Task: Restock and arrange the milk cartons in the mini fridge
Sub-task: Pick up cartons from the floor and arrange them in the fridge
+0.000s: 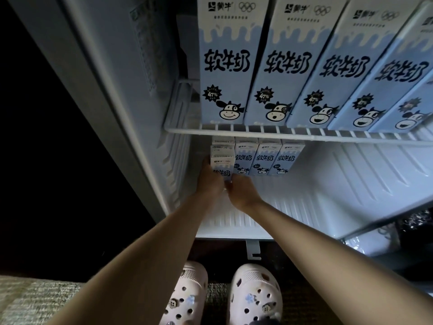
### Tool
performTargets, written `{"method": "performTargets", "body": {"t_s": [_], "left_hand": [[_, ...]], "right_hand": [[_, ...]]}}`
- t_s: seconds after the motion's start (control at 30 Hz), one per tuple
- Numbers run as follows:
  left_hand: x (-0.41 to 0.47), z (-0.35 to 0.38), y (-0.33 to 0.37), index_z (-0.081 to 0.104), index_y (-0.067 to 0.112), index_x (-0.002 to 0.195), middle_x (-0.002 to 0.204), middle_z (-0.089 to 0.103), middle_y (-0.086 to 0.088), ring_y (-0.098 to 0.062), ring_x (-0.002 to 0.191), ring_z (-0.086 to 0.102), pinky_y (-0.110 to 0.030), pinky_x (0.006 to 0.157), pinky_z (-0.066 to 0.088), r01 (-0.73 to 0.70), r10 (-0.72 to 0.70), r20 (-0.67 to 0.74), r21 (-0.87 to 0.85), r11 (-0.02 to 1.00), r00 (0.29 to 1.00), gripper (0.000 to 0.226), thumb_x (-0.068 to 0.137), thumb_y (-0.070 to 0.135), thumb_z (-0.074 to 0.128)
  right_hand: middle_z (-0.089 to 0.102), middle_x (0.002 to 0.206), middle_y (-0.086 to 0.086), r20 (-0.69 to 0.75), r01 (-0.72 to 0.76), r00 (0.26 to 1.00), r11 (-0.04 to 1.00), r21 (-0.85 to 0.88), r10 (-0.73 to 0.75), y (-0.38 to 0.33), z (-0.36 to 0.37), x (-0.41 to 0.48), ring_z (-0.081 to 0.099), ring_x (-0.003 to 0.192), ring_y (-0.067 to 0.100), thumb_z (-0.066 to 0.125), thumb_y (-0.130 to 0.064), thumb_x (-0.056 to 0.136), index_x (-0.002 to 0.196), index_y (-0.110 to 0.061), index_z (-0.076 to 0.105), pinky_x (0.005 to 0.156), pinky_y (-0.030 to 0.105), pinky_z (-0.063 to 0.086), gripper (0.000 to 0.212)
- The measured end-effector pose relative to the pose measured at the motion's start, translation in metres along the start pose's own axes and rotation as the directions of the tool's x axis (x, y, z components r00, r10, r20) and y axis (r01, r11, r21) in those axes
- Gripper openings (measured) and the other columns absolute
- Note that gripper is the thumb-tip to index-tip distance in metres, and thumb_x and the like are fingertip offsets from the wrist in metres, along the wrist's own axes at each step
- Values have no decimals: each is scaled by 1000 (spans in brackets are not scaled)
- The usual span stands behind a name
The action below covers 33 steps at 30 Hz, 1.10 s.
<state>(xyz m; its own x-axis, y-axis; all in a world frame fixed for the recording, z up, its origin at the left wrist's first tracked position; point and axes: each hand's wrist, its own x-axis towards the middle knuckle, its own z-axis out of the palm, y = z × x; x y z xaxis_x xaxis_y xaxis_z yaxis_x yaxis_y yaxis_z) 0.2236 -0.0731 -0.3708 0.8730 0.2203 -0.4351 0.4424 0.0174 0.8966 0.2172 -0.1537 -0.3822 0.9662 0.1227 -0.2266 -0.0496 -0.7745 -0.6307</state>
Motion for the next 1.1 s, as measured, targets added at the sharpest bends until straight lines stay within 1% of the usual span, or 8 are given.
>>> {"method": "performTargets", "body": {"t_s": [0.13,0.3,0.43,0.73,0.87,0.93,1.03,1.1], "left_hand": [[5,0,-2,50,14,128,124,60,-8,-16,98,55,-14,60,44,-14,14,22,-7,1000,1000,42,91,-6,47],[1,0,-2,48,14,130,125,60,-8,-16,103,56,-15,63,46,-15,16,40,-37,999,999,47,88,-8,50],[-4,-1,2,45,11,132,127,57,-12,-29,118,55,-32,86,49,-8,8,14,-13,1000,1000,55,85,-16,43],[-9,0,9,46,12,132,123,57,-6,-22,113,55,-30,89,47,3,-3,-8,24,1000,1000,52,89,-14,34],[-13,-2,9,49,10,127,124,60,-13,-29,115,57,-41,96,50,-11,12,-11,94,996,1000,49,85,-15,43],[-23,-3,13,49,8,127,123,61,-13,-32,115,58,-38,93,51,-3,8,-27,153,988,1000,47,84,-12,48],[-48,-6,27,47,5,125,119,59,-12,-25,109,57,-28,80,45,27,-12,-54,286,958,998,38,90,-7,42],[-69,-11,38,50,3,124,119,59,-12,-26,108,56,-27,75,42,23,1,-65,365,931,998,33,94,-4,37]], "right_hand": [[63,116,21,-15,-25,1000,999,-20,24,-1,0,3,60,108,30,36,-8,100,109,7,60,87,30,47,30],[64,115,20,-77,-14,997,1000,10,14,4,8,6,61,106,29,37,-3,98,111,4,61,88,30,49,28],[62,117,21,-124,18,992,1000,-17,-20,4,12,6,60,108,31,42,1,95,117,5,57,89,30,48,27],[57,123,21,-90,-18,996,999,-50,14,4,14,5,57,110,33,43,-8,97,120,3,57,89,30,47,29],[53,125,22,-66,-46,997,995,-87,40,1,6,-5,55,112,33,42,-3,97,118,7,54,90,29,45,27],[51,127,21,-62,-59,997,994,-88,54,-1,-1,-15,53,115,32,40,0,96,120,7,52,92,29,44,28],[51,127,23,-69,-57,996,995,-79,52,-8,-18,-37,53,115,34,39,3,93,118,9,52,80,29,42,29],[53,126,23,-90,-28,996,997,-74,21,-15,-34,-55,53,116,34,39,4,92,117,9,54,81,27,43,29]]}}
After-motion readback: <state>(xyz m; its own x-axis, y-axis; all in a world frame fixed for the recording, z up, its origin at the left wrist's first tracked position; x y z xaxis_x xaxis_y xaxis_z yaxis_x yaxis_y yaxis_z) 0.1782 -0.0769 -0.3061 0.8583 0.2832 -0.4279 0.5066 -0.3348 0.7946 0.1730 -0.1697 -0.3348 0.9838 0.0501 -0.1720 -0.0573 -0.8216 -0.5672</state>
